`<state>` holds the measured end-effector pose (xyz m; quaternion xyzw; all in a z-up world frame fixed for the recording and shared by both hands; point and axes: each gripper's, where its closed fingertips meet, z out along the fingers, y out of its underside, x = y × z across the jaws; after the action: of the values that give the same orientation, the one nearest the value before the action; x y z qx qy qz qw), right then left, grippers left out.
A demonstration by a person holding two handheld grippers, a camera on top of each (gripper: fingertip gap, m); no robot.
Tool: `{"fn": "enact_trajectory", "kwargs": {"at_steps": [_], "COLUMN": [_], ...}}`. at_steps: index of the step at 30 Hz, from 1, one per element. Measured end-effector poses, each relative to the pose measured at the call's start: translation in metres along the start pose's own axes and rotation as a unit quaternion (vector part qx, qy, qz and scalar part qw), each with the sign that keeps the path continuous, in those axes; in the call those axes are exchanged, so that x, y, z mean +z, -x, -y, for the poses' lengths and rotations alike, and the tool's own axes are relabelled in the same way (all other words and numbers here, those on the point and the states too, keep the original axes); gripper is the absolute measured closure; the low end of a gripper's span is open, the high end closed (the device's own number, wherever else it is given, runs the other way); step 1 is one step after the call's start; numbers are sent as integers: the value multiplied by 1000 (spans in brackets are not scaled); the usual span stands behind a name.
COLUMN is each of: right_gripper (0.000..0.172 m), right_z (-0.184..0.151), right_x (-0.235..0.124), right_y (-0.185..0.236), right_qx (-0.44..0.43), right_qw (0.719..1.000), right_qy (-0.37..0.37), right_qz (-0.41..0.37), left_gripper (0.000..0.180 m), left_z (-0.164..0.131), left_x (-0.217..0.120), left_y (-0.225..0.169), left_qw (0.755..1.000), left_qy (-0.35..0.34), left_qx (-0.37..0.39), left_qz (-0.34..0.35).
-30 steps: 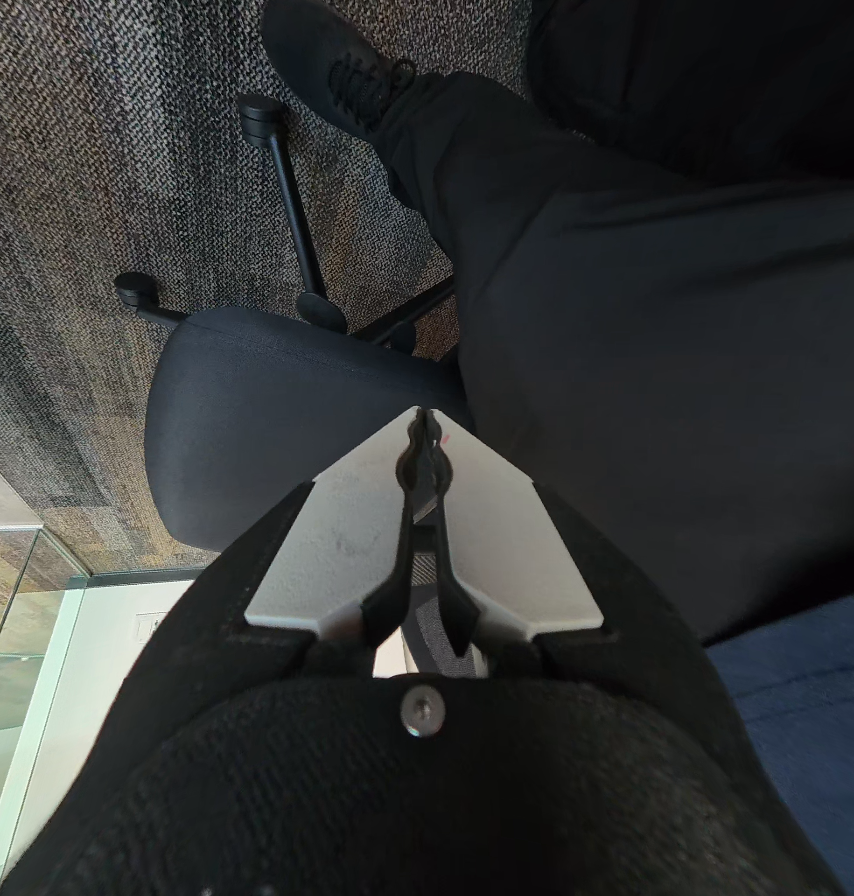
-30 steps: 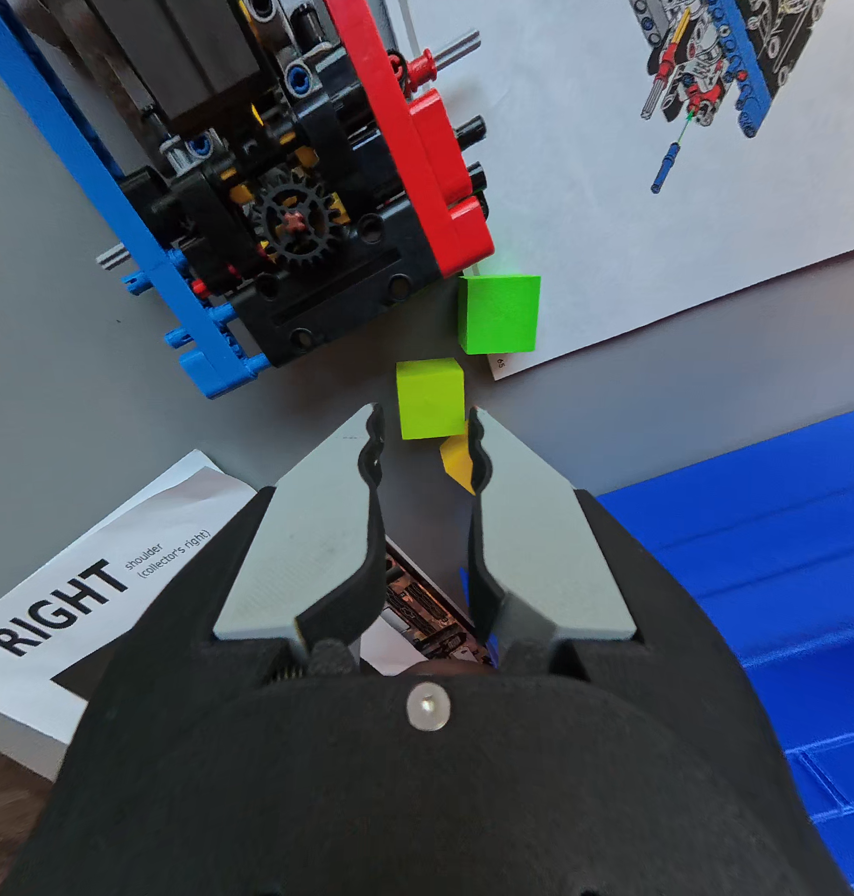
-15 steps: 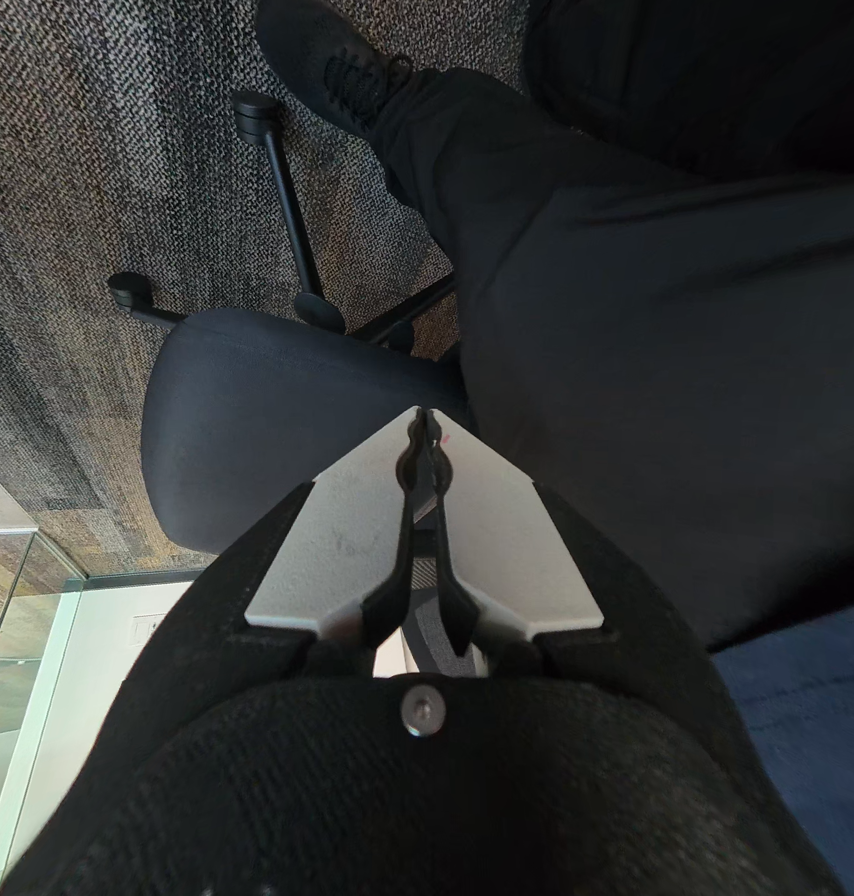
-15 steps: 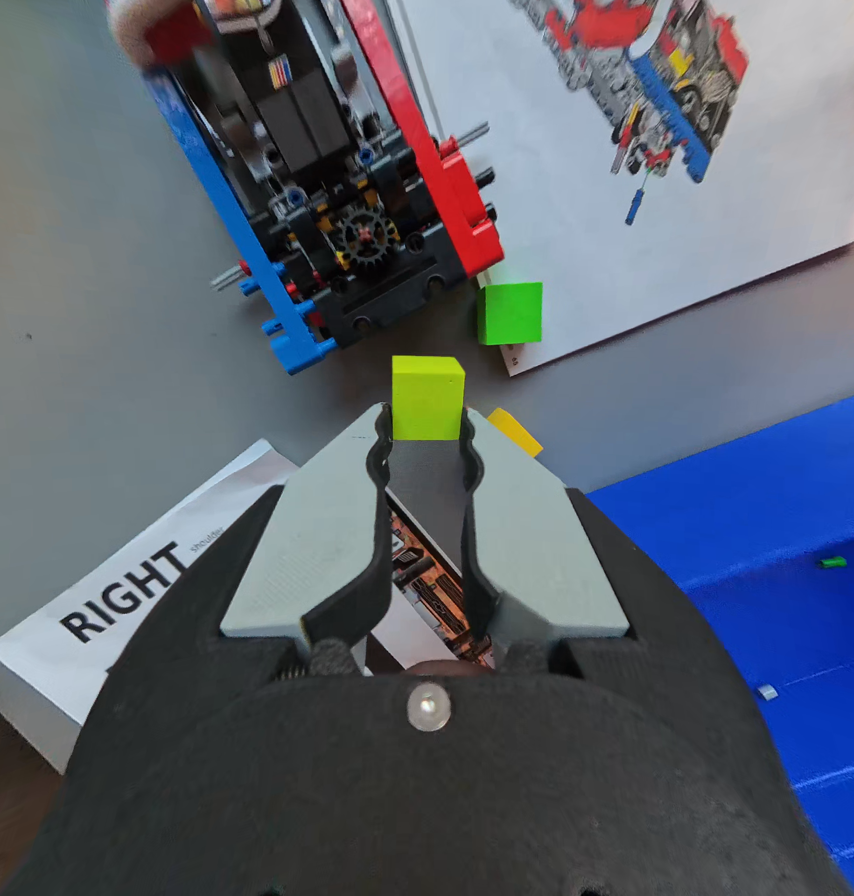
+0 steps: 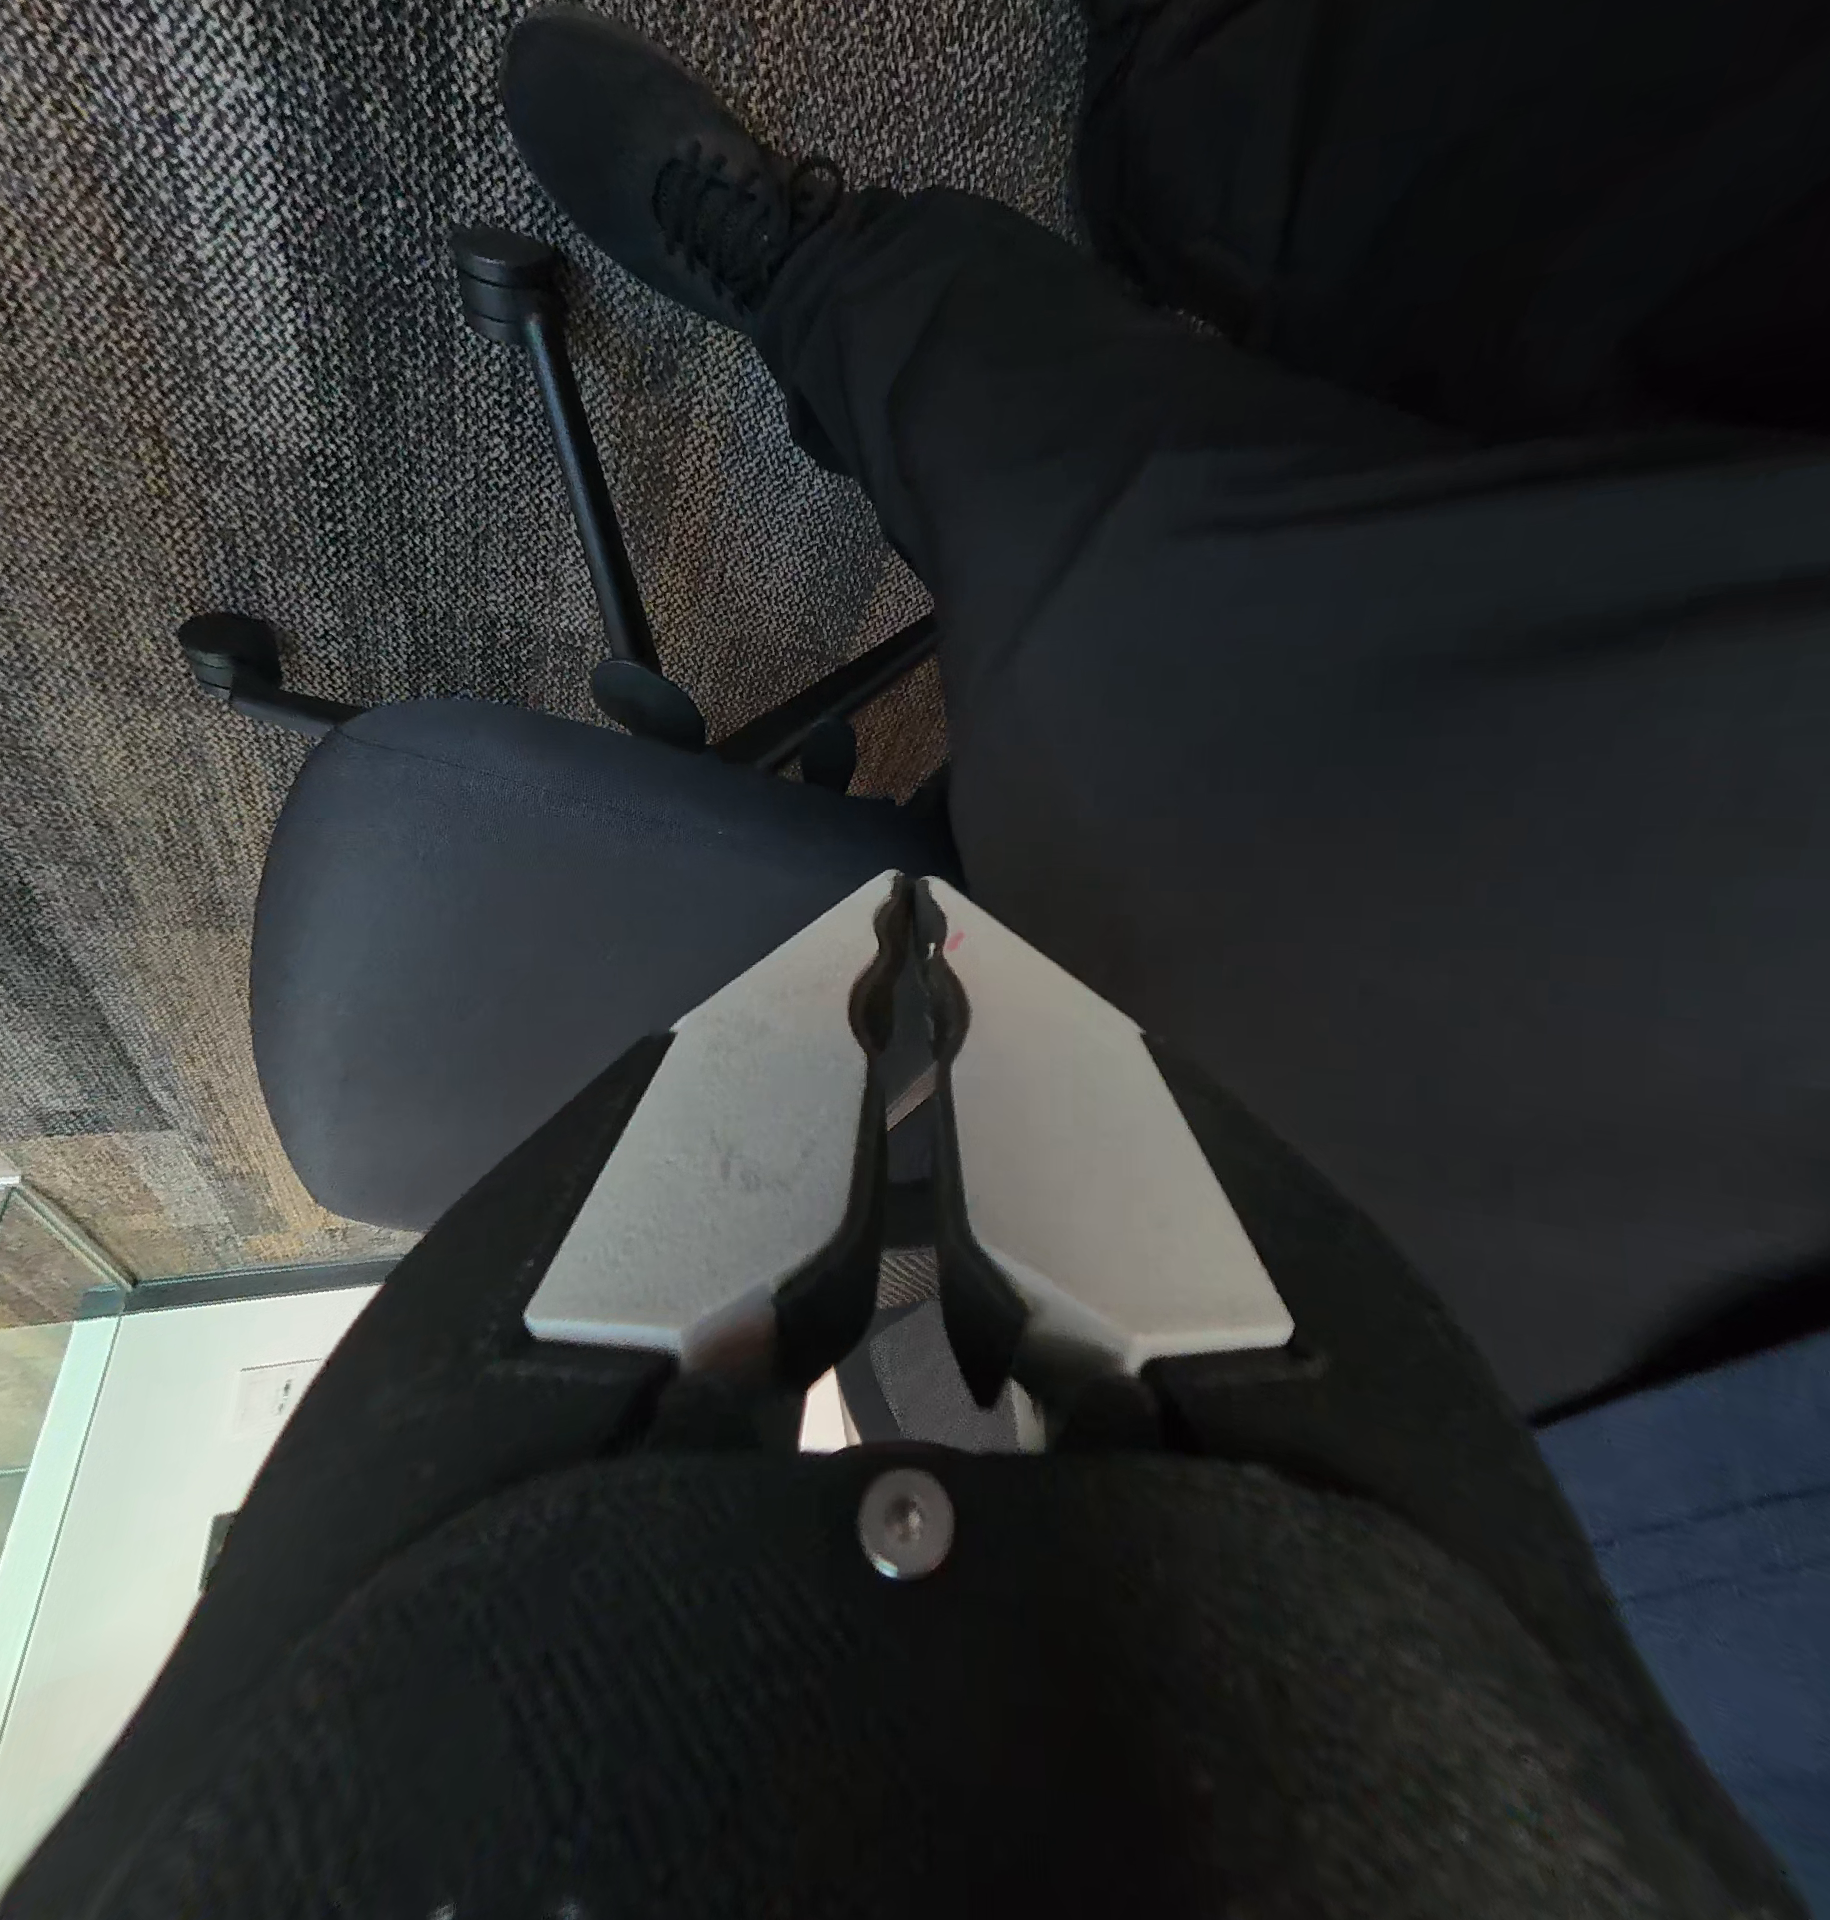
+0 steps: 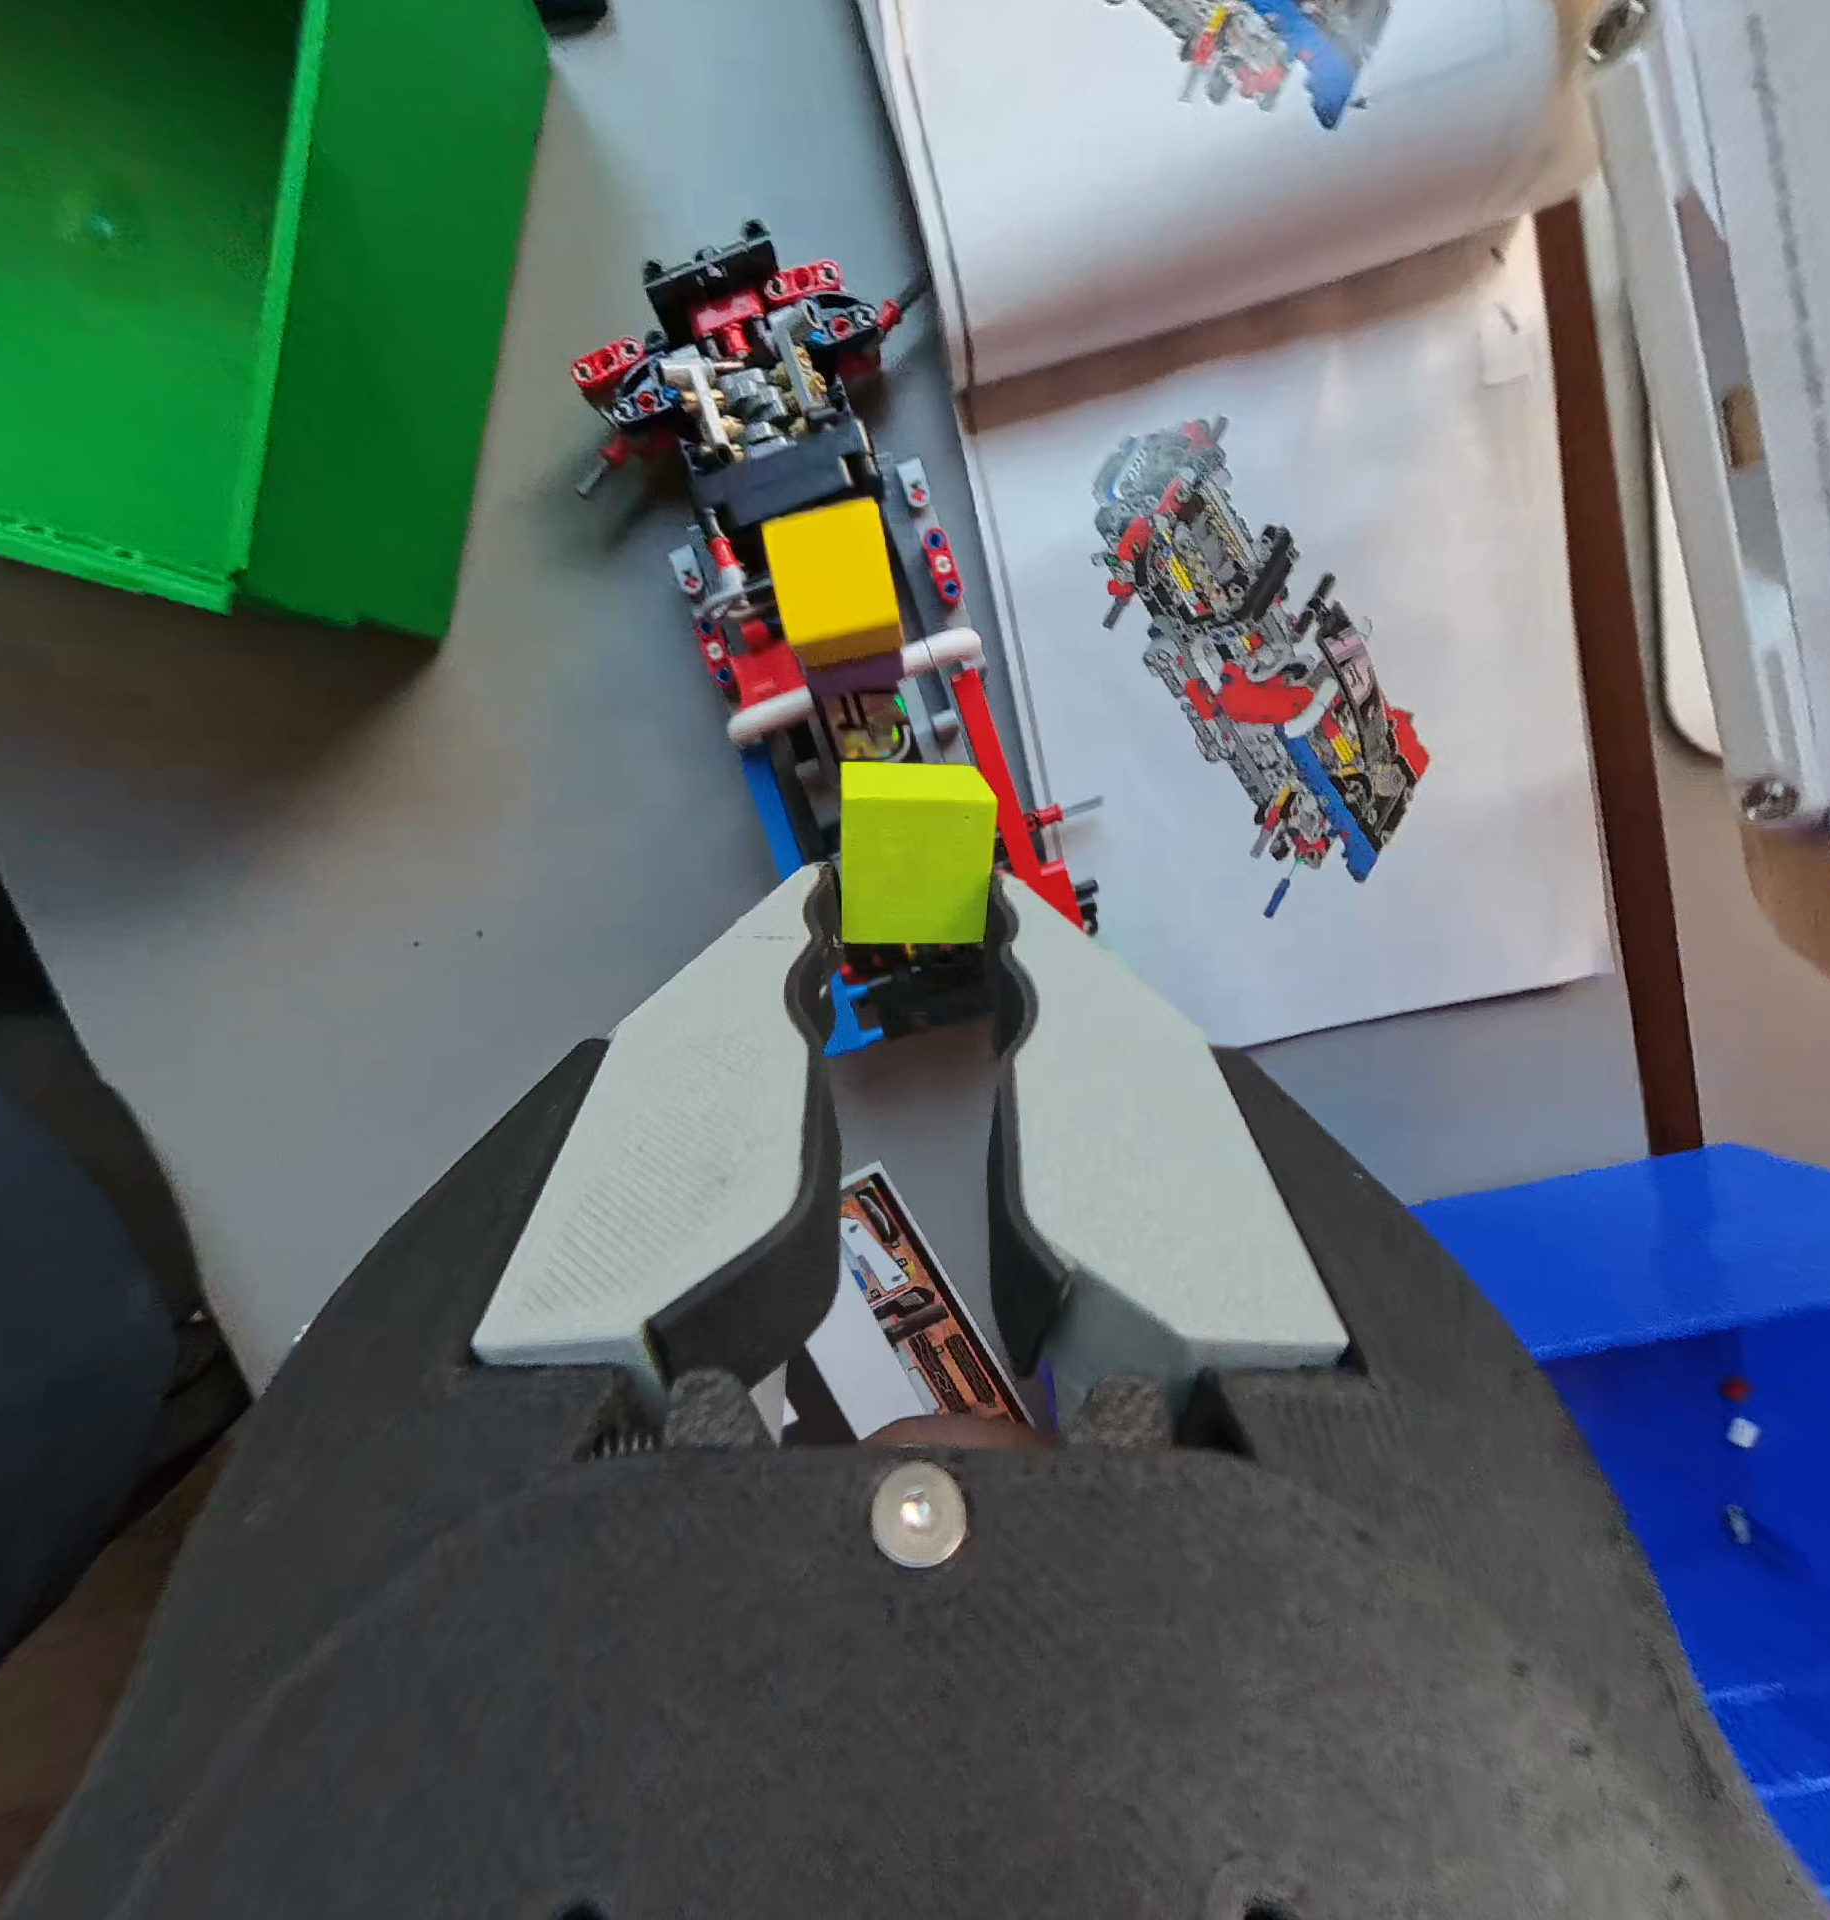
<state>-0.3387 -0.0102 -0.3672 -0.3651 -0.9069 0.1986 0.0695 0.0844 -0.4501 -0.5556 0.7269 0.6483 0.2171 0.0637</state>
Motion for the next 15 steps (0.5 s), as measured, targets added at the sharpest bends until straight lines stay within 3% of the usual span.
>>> {"fn": "enact_trajectory", "kwargs": {"at_steps": [7,15], "right_gripper": [147,147], "right_z": [46,48], "right_x": [12,32], "right_y": [13,11], "right_qx": [-68,-83], "right_qw": [994,983], "right_qy": [87,160], "right_qz": [13,10], "left_gripper": [180,180], "left_z": [-10,-29], "left_x": [11,22], "left_y": [-2,0], "left_qw": [1000,998], "left_qy": [-4,-4], "left_qx": [-21,-49], "left_qz": [-15,-28]}}
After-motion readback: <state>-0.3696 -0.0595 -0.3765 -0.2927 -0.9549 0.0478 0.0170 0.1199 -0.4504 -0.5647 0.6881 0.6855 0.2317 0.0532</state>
